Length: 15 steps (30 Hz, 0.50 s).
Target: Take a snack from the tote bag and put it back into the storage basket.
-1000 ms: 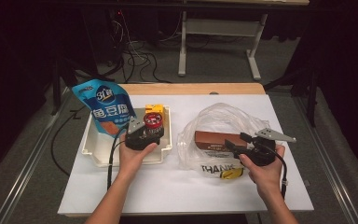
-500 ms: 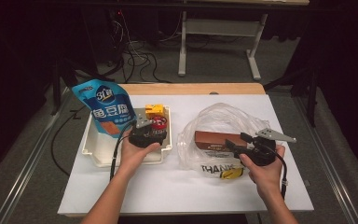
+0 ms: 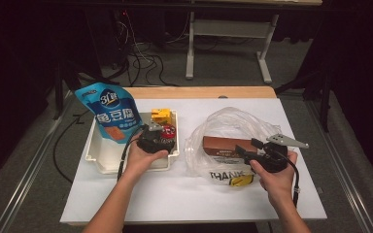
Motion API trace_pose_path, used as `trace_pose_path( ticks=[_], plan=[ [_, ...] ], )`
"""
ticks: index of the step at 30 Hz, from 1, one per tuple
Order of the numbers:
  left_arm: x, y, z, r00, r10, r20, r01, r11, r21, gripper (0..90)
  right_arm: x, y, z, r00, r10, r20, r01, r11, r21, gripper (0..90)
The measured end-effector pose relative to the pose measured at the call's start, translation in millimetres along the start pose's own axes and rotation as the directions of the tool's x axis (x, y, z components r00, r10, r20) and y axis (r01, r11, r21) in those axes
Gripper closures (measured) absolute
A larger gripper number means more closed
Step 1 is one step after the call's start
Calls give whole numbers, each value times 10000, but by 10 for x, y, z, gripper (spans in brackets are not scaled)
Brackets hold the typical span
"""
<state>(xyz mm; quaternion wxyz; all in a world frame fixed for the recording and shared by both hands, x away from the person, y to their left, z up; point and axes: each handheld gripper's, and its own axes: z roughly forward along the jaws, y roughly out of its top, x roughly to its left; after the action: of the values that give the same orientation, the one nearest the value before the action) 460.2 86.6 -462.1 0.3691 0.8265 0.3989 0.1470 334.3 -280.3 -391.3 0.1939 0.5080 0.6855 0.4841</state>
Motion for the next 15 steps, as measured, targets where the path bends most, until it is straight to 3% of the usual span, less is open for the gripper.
trace_pose_path(
  ticks=[8,15],
  plan=[
    [-21,-5,-15,9999,66,126,-74,9981,608,251,-12,-9,4,10000,-62,61,61,10000,19,261],
    [-3,-24,-81,9992,-235,318,223,9990,377,226,-13,-10,-1,10000,-79,60,79,10000,29,263]
  ],
)
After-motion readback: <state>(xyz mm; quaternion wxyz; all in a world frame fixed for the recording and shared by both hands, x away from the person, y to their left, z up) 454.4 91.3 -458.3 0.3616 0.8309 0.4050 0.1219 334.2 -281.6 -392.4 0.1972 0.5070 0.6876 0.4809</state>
